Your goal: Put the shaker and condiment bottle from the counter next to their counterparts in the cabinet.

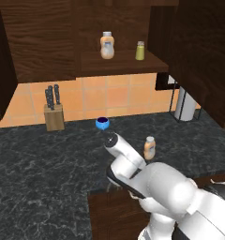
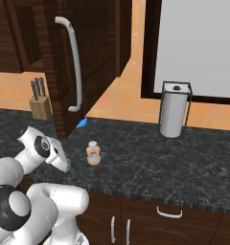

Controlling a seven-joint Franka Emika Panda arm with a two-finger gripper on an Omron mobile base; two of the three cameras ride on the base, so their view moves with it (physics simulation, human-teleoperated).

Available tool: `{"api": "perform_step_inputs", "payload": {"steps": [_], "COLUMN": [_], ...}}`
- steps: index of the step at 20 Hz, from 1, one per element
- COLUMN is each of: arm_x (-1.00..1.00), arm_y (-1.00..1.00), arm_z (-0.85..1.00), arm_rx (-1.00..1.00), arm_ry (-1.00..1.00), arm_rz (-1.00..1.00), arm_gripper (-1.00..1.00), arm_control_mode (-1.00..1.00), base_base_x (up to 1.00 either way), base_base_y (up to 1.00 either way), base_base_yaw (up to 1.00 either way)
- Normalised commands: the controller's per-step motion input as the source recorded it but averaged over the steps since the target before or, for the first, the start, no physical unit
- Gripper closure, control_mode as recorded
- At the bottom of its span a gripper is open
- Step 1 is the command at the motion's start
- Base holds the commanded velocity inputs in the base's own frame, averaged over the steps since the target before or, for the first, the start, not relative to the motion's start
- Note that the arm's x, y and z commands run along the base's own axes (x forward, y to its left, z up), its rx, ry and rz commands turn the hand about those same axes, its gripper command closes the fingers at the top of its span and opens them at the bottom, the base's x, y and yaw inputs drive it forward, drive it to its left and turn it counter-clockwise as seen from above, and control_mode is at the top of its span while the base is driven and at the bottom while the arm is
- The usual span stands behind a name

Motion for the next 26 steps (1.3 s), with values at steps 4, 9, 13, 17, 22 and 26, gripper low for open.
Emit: {"api": "perform_step_inputs", "payload": {"steps": [4,9,13,17,22,26], "arm_x": [-0.41,-0.37,-0.34,-0.41,-0.16,-0.26], "arm_y": [0.01,0.0,0.0,0.0,0.0,0.0], "arm_z": [0.73,0.99,1.0,1.0,1.0,1.0], "arm_rx": [-0.09,-0.08,-0.08,-0.09,-0.05,-0.01], "arm_ry": [-0.23,-0.05,0.0,-0.01,-0.03,-0.09], "arm_rz": [0.19,0.29,0.28,0.28,0.27,0.28], "arm_gripper": [1.0,1.0,1.0,1.0,1.0,1.0], "arm_control_mode": [-1.0,-1.0,-1.0,-1.0,-1.0,-1.0], "base_base_x": [0.0,0.0,0.0,0.0,0.0,0.0], "base_base_y": [0.0,0.0,0.0,0.0,0.0,0.0], "base_base_yaw": [0.0,0.0,0.0,0.0,0.0,0.0]}}
